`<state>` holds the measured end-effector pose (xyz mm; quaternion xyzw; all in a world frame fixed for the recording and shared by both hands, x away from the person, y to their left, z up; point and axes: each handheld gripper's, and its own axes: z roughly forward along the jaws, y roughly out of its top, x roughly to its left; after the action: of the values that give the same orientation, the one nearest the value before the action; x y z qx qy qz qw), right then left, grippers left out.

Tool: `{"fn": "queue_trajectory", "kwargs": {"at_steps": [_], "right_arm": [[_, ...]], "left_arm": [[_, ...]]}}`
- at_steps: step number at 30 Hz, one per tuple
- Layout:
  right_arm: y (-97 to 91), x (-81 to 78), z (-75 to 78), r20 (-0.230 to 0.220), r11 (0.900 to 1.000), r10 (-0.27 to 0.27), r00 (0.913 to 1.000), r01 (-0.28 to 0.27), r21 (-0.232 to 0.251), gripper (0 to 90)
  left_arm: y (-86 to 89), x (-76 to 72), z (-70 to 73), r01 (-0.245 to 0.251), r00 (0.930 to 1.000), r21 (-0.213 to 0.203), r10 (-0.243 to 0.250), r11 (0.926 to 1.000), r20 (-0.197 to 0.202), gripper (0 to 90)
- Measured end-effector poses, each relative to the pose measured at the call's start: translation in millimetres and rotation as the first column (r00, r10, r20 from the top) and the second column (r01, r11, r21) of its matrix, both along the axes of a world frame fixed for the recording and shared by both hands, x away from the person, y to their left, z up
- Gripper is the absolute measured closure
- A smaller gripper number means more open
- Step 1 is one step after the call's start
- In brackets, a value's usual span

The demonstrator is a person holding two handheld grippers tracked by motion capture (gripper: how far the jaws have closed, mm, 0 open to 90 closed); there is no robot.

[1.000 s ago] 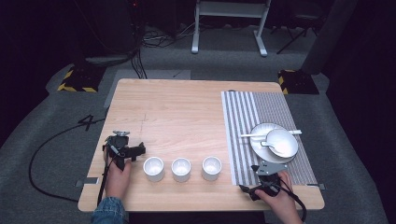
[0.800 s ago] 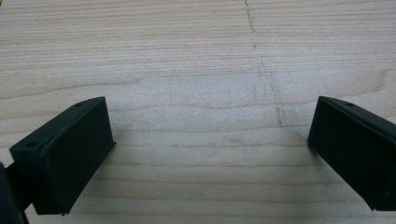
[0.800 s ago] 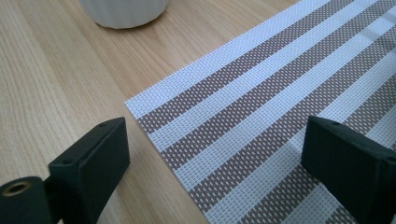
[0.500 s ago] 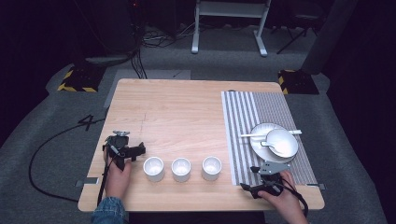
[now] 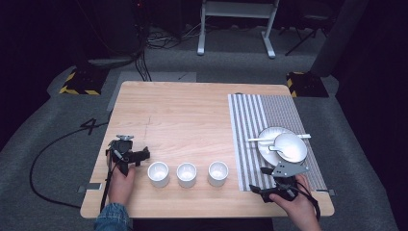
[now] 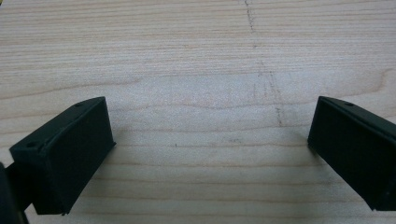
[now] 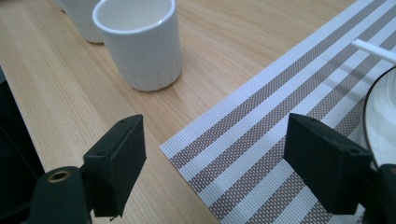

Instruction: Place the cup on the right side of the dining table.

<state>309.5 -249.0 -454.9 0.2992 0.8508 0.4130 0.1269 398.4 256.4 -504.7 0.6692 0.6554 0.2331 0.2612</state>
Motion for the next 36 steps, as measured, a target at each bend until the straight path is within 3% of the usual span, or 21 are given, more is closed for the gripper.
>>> {"fn": "queue_trajectory", "kwargs": {"at_steps": [9, 23, 30, 36], "right_arm": [[4.7, 6.7, 19.0, 0.028, 0.9992, -0.038, 0.9989, 0.038, 0.014, 20.9], [48.0, 18.9, 19.3, 0.024, 0.9992, 0.015, 0.9996, -0.015, 0.036, 17.5], [74.3, 25.9, 22.5, 0.035, 0.9995, 0.032, 0.9989, -0.032, 0.002, 19.8], [95.2, 29.6, 28.1, 0.025, 0.9954, 0.094, 0.9953, -0.093, -0.021, 18.8]], "left_arm": [[0.0, 0.0, 0.0, 0.0, 1.0, 0.0, 0.0, 1.0, 0.0, 0.2], [-0.2, -0.1, 0.0, -0.002, 1.0, 0.0, 0.002, 1.0, 0.0, 0.3], [-0.2, -0.1, 0.0, -0.002, 1.0, 0.0, 0.002, 1.0, -0.001, 0.3], [-0.1, 0.0, 0.1, 0.0, 1.0, 0.0, 0.0, 1.0, -0.001, 0.2]]}}
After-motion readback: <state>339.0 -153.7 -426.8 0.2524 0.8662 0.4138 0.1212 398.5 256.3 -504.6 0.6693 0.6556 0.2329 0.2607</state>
